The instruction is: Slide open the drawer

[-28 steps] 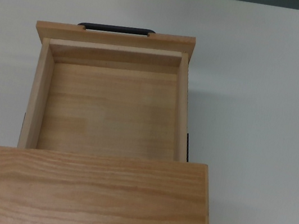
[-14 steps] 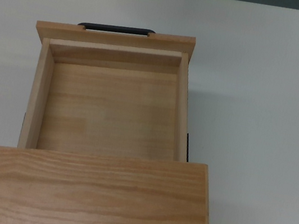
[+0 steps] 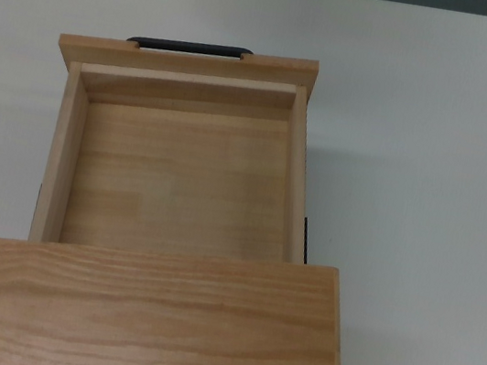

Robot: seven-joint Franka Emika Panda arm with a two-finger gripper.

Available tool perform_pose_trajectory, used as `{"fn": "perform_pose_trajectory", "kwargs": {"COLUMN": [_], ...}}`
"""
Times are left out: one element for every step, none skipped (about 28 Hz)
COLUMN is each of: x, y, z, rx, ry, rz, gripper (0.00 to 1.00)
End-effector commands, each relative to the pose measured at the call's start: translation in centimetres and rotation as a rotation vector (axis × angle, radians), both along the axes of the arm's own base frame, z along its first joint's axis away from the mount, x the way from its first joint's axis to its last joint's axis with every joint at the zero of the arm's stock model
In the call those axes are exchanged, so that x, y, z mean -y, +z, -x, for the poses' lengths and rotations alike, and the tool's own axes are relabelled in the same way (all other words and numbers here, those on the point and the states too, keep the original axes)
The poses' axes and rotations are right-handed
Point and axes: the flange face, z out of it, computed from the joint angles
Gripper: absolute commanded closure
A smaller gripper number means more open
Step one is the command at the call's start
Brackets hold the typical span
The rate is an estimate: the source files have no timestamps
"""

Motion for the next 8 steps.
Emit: {"fn": "perform_pose_trajectory", "kwargs": {"x": [-0.11,0.01,-0.06,-0.06,-0.08,-0.08,-0.01,-0.09], "y": [-1.69,-1.90,-2.00,-2.01,-2.00,-2.01,-2.01,-1.94], "z": [-0.86,-1.05,-1.16,-1.14,-1.16,-1.14,-1.14,-1.14], "rx": [-0.040,-0.043,-0.043,-0.045,-0.043,-0.045,-0.045,-0.043], "ry": [0.023,0.021,0.023,0.023,0.024,0.024,0.023,0.023], "rz": [-0.004,-0.003,-0.004,-0.004,-0.005,-0.005,-0.007,-0.007], "gripper": [0.00,0.00,0.00,0.00,0.00,0.00,0.00,0.00]}}
